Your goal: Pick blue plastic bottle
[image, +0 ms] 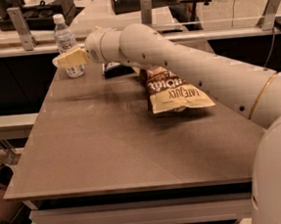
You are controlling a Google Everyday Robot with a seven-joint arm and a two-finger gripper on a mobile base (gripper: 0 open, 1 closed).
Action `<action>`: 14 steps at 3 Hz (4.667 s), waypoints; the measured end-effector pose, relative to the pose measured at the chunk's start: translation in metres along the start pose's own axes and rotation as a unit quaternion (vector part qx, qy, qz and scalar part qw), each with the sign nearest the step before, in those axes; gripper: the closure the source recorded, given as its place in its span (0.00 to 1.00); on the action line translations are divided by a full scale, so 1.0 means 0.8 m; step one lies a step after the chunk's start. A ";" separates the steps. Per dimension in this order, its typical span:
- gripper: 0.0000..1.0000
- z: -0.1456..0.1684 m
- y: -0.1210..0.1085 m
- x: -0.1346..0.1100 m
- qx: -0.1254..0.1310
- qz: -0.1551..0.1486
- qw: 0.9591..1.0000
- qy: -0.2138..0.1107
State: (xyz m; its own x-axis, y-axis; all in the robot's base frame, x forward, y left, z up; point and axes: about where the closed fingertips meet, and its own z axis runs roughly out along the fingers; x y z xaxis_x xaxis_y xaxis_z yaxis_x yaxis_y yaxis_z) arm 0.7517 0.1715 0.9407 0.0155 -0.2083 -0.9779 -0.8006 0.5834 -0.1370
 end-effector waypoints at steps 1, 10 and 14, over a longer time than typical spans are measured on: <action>0.00 0.024 0.006 0.003 -0.010 0.016 1.000 -0.006; 1.00 0.075 0.029 0.009 -0.051 0.048 0.997 -0.027; 1.00 0.003 -0.025 -0.129 -0.064 0.007 0.995 -0.083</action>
Offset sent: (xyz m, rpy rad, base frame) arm 0.0199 0.0361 -0.0131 0.0690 0.0561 0.0352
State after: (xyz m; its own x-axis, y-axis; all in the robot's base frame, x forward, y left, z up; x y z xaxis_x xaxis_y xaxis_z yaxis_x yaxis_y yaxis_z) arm 0.7678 0.1835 1.0441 0.0945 -0.0627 -0.9936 -0.8705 0.4790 -0.1130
